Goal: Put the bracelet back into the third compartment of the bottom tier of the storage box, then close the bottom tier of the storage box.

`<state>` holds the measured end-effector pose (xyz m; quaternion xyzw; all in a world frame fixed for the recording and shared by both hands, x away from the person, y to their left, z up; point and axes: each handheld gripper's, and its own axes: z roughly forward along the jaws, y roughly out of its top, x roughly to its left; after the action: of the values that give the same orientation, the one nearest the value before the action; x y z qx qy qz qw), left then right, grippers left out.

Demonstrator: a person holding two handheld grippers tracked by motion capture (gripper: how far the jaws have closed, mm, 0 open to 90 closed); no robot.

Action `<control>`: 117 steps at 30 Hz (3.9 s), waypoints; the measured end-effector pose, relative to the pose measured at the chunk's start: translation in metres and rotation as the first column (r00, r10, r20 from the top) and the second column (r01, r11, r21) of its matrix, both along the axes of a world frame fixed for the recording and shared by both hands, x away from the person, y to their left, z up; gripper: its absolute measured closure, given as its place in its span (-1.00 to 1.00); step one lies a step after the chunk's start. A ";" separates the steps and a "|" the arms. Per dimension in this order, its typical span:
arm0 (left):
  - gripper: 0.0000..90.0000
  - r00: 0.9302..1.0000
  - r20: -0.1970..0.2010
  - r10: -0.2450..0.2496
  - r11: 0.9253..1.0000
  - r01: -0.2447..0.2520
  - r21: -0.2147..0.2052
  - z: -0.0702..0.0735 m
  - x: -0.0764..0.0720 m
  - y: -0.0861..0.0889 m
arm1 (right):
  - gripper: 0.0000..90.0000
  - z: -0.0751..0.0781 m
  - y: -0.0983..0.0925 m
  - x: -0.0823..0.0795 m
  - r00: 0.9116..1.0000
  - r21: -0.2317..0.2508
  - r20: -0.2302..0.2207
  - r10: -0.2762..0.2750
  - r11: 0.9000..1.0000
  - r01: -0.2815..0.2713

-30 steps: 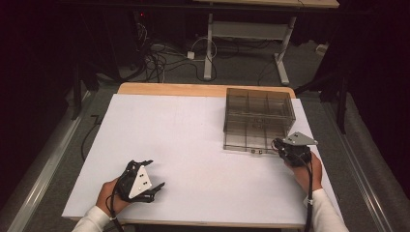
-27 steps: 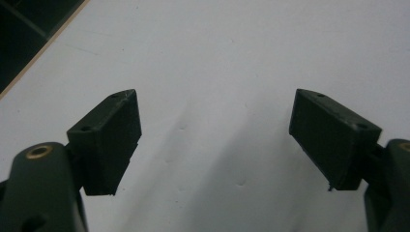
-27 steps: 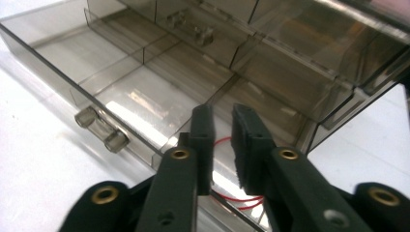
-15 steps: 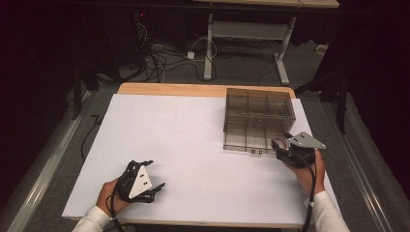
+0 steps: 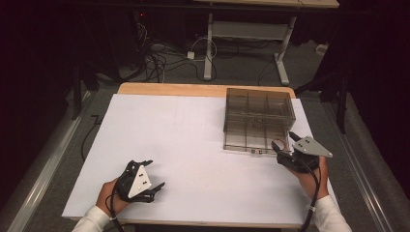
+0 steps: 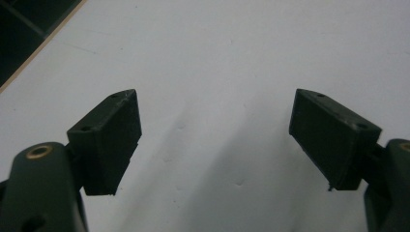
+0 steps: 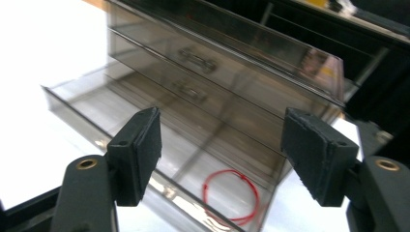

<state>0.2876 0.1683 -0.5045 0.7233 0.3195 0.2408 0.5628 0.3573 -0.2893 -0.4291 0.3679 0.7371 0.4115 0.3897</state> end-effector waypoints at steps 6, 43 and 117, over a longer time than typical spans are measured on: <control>-0.59 1.000 -0.002 -0.005 1.000 0.005 -0.002 0.000 0.000 0.000 | -0.41 0.003 0.006 -0.008 0.999 0.021 0.020 0.045 0.999 -0.045; -0.60 1.000 0.008 0.011 1.000 -0.010 -0.023 0.004 0.002 0.003 | 0.66 -0.011 0.013 -0.063 0.987 0.021 0.057 0.150 0.988 -0.152; -0.60 1.000 0.007 0.001 1.000 -0.001 0.002 -0.001 0.001 0.003 | 1.00 -0.045 0.018 -0.023 0.989 -0.218 -0.142 0.030 0.974 -0.061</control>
<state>0.2891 0.1714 -0.5056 0.7229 0.3176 0.2438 0.5631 0.3340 -0.2716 -0.4740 0.3328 0.8118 0.3091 0.3670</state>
